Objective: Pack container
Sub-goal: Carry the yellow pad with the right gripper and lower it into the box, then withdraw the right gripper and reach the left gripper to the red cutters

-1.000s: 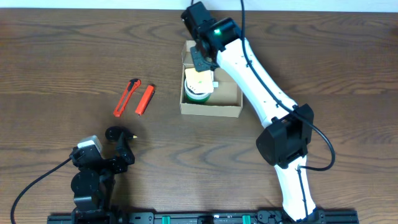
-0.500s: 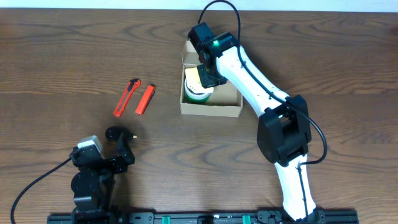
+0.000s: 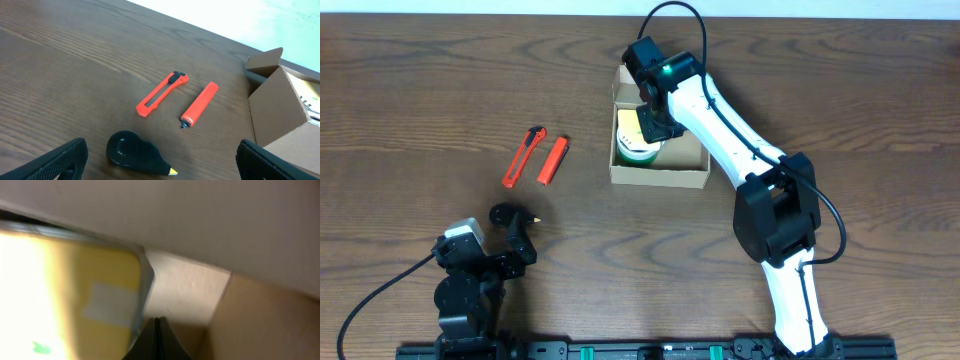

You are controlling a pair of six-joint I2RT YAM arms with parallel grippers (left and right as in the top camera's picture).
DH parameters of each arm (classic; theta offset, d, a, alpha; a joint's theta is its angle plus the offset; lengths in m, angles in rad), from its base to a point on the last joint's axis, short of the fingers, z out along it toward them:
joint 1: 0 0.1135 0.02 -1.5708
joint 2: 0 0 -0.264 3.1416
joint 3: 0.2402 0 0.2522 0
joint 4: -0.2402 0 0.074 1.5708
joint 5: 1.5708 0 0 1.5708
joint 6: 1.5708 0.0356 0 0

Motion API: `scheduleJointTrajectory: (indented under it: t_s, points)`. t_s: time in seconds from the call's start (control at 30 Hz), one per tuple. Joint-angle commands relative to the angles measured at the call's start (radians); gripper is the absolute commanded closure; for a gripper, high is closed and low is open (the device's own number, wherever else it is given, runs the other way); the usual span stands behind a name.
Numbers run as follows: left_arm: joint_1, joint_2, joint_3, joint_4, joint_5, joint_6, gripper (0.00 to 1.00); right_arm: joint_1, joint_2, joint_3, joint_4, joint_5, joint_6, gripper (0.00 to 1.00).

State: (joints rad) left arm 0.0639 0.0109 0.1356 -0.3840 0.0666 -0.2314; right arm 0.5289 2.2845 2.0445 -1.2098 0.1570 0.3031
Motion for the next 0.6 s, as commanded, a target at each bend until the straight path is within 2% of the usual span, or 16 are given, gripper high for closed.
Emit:
scheduleJointTrajectory:
  t_s: [0.0, 0.3, 0.4, 0.57]
  points:
    - [0.004, -0.006, -0.022, 0.0, -0.014, 0.015, 0.05, -0.012, -0.05, 0.056, -0.046, 0.023, -0.022, 0.99]
    - [0.004, -0.006, -0.022, 0.0, -0.014, 0.015, 0.05, -0.114, -0.316, 0.047, -0.109, -0.291, -0.259, 0.99]
    - [0.004, -0.006, -0.022, 0.0, -0.014, 0.015, 0.05, -0.15, -0.399, -0.019, -0.106, -0.333, -0.303, 0.98]
    - [0.004, -0.006, -0.022, 0.0, -0.014, 0.015, 0.05, -0.169, -0.565, -0.224, -0.051, -0.333, -0.328, 0.98]
